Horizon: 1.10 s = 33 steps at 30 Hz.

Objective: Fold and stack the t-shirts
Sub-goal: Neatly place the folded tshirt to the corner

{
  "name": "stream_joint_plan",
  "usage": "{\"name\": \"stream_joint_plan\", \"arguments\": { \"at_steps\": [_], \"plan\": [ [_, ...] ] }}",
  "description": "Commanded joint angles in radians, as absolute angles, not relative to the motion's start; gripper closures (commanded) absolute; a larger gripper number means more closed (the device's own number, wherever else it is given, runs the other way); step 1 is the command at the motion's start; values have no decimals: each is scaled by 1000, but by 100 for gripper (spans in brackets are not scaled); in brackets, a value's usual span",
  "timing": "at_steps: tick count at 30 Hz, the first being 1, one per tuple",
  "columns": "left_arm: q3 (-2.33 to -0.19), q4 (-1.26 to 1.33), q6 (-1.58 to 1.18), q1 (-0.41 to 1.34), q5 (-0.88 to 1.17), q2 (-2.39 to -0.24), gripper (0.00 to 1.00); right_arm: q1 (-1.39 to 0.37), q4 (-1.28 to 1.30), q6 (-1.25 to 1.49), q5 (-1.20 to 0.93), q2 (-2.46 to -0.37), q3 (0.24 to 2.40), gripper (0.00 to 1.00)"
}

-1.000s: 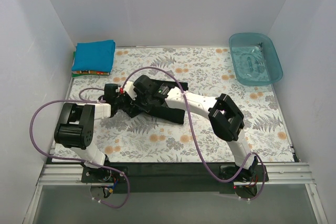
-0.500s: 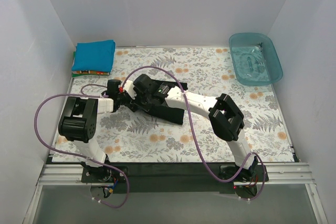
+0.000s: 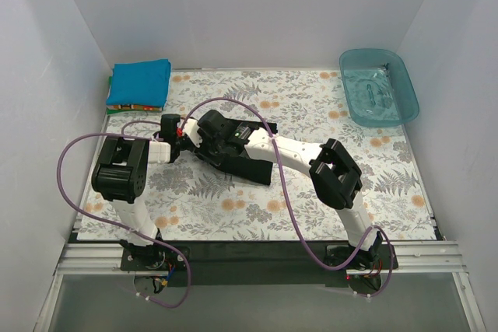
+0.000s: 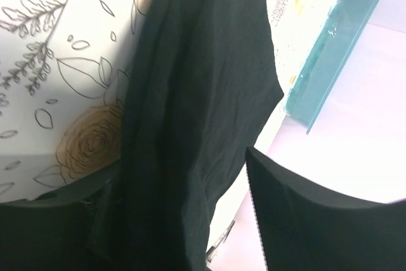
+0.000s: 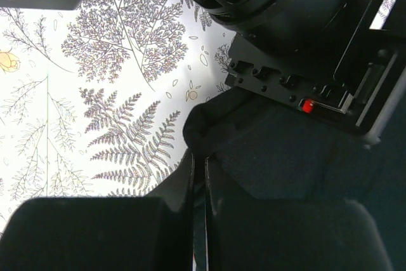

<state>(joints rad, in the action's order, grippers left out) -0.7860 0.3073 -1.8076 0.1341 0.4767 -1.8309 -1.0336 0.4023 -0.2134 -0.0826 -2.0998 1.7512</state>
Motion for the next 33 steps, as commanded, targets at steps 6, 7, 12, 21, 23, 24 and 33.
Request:
{"name": "stream_joint_plan", "arguments": {
  "at_steps": [6, 7, 12, 21, 23, 24, 33],
  "plan": [
    [-782, 236, -1703, 137, 368, -1855, 69, -1034, 393, -201, -107, -2069, 1762, 92],
    [-796, 192, -1677, 137, 338, -1852, 87, -1034, 396, -199, -103, -2071, 1766, 85],
    [-969, 6, -1447, 137, 220, -1876, 100, -1002, 422, -201, -94, -2033, 1757, 34],
    [-1198, -140, -1085, 135, 25, -1916, 100, -798, 448, -199, -127, -1835, 1608, 2],
    [-1282, -150, -1005, 133, 12, -1927, 100, -747, 448, -212, -129, -1784, 1557, 2],
    [-1313, -150, -967, 133, -7, -1945, 100, -733, 448, -216, -124, -1770, 1543, 2],
    [-1802, -308, -836, 86, -40, -2135, 100, -635, 465, -267, -118, -1640, 1402, 2]
  ]
}}
